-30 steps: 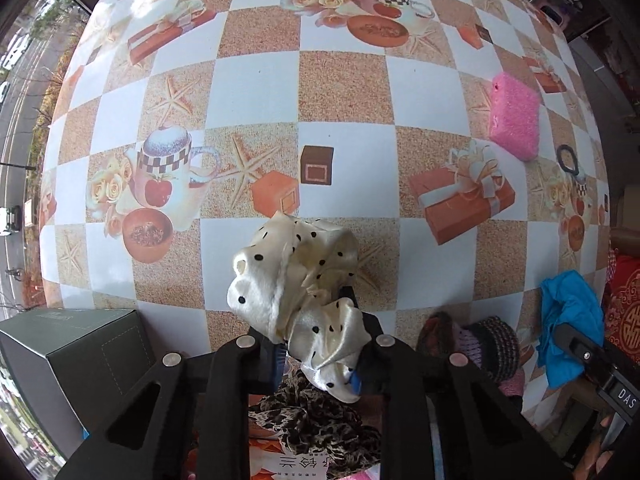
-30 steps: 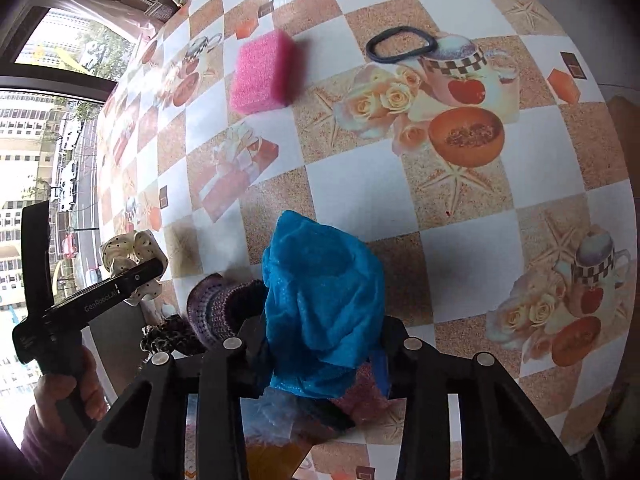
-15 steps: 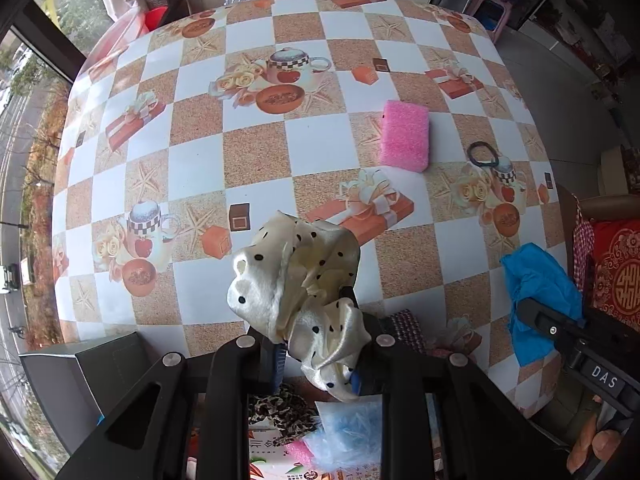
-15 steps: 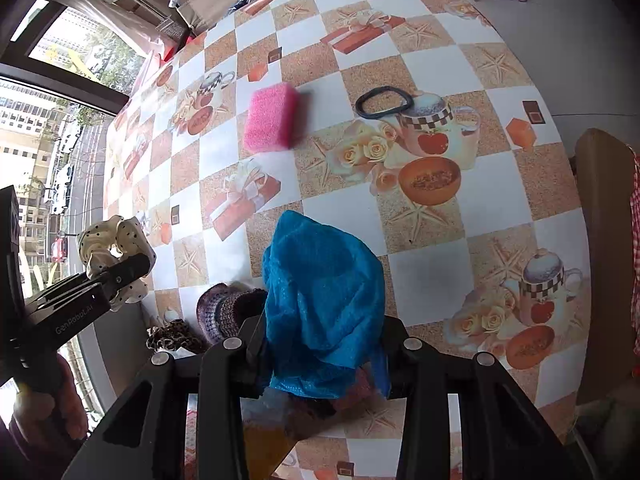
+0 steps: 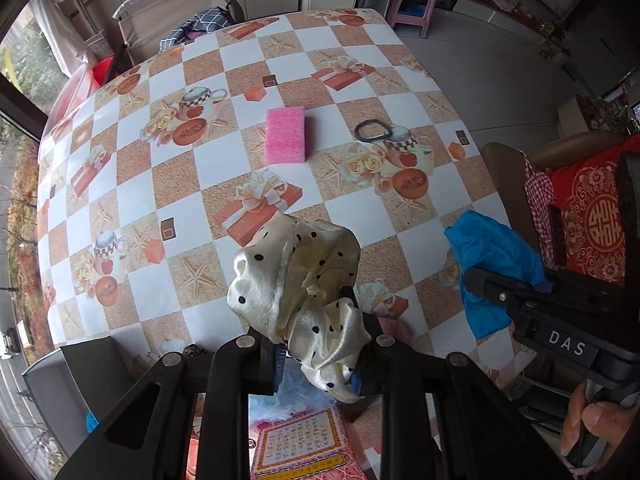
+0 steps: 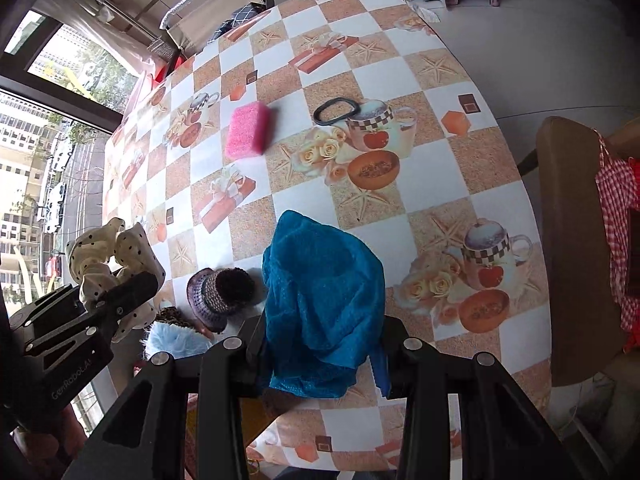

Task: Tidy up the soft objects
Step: 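Carry the scrunchie and blue glove with both tools toward the white box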

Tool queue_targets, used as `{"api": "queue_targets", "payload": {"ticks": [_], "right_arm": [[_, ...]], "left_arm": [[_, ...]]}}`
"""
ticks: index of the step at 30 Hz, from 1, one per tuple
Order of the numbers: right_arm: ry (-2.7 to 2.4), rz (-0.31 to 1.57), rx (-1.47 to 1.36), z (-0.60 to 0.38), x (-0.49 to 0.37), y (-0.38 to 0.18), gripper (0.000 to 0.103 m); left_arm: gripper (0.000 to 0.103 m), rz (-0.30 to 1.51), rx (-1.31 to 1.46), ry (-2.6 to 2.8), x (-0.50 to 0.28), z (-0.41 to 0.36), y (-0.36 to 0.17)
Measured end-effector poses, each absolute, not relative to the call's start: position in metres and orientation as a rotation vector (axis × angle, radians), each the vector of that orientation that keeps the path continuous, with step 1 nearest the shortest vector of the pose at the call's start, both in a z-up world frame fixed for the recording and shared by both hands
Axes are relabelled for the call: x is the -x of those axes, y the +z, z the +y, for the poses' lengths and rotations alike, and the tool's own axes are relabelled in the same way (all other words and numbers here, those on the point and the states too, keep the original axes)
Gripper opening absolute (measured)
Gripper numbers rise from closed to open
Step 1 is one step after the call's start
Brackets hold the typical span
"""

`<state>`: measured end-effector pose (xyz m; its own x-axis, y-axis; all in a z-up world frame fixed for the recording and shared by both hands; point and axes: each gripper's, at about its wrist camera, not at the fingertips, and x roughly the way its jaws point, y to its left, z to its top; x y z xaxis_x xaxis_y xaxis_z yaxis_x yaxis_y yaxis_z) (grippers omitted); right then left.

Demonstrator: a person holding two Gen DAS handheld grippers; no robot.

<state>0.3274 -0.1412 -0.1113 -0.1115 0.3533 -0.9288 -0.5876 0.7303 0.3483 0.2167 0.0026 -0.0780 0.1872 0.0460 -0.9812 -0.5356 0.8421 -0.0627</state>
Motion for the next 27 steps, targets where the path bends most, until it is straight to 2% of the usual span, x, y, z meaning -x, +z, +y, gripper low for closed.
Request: {"api": "queue_targets", "payload": {"ticks": [12, 27], "right_arm": [[0.776, 1.458, 0.203, -0.179, -0.311, -0.095, 0.04], [0.766, 1.465, 0.27, -0.215, -0.267, -0.096, 0.04]], "left_arm": [[0.026, 1.309, 0.377, 0.295, -0.212, -0.062, -0.055], [0.026, 1.348, 0.346, 0.122, -0.167, -0.128, -0.057]]}}
